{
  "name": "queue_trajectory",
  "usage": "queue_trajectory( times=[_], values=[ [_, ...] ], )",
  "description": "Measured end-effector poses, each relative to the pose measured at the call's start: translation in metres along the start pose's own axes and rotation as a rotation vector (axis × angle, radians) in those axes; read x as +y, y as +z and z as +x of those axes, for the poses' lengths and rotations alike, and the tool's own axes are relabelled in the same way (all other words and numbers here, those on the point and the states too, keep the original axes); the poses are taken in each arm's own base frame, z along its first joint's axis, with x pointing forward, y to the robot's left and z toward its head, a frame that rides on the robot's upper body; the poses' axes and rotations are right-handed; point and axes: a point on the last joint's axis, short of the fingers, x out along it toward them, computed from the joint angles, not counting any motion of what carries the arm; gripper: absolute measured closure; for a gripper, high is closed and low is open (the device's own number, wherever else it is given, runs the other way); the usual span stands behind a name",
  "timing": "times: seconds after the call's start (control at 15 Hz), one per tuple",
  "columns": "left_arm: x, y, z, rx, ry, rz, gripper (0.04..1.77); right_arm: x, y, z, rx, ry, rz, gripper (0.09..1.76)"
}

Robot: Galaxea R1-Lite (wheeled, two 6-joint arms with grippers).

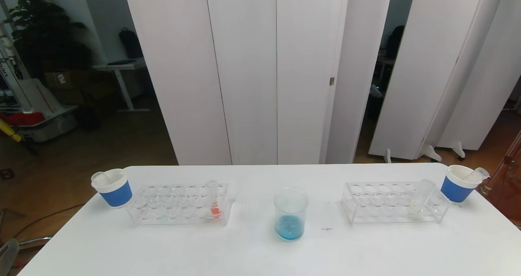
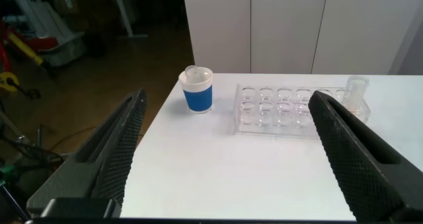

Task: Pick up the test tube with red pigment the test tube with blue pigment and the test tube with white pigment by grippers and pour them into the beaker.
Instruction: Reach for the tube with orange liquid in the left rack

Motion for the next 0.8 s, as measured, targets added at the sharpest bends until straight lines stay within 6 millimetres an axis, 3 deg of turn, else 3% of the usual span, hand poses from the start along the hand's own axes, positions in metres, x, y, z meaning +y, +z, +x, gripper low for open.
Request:
queue_trajectory(
  times=[0.27, 0.47, 0.67, 0.8],
  values=[
    [0.004, -0.019, -0.033, -0.079, -0.011, -0.016, 0.06, 0.0, 0.0, 0.0, 0.0, 0.0, 0.0, 0.1],
    [0.004, -0.031, -0.051, -0.184, -0.132, -0.068, 0.06, 0.0, 0.0, 0.0, 0.0, 0.0, 0.0, 0.1],
    [0.006, -0.029, -0.06, -0.251, -0.162, -0.11, 0.06, 0.0, 0.0, 0.0, 0.0, 0.0, 0.0, 0.1],
    [0.004, -0.039, -0.057, -0.23, -0.169, -0.103, 0.06, 0.0, 0.0, 0.0, 0.0, 0.0, 0.0, 0.1]
  ],
)
